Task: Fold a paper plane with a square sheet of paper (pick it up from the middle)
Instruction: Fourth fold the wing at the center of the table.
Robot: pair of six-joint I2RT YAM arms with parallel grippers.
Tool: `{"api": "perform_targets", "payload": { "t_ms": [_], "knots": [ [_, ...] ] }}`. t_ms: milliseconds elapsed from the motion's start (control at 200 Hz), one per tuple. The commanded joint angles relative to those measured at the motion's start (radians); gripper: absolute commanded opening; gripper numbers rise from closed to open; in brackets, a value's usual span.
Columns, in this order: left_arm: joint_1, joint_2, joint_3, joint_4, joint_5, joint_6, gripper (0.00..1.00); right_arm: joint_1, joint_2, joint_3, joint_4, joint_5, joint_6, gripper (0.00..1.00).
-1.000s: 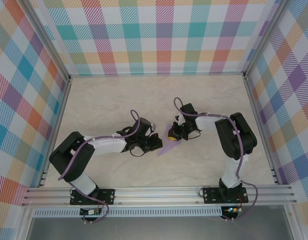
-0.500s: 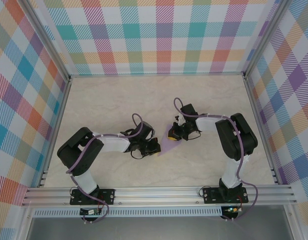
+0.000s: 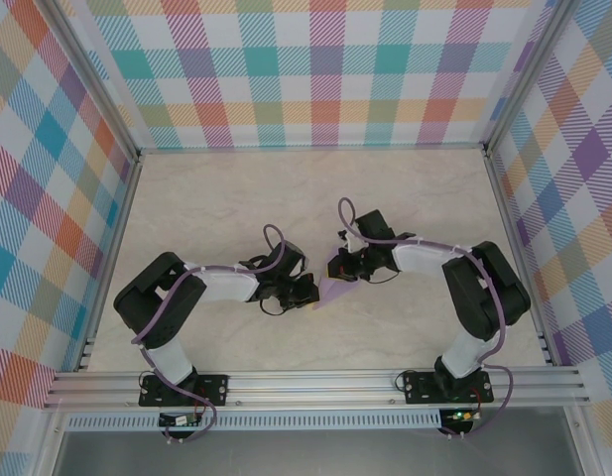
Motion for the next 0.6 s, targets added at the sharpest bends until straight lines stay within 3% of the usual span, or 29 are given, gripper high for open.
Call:
{"api": "perform_targets", "payload": {
  "t_ms": [0,595],
  "knots": [
    [-0.013,0.046,-0.015,-0.143,-0.042,0.025,0.00,0.034,0.029,-0.006,-0.005,0.012,-0.015,0.00],
    [-0.016,0.051,-0.021,-0.213,-0.056,0.034,0.00,0.033,0.164,0.003,0.003,0.108,-0.034,0.00]
  ]
}}
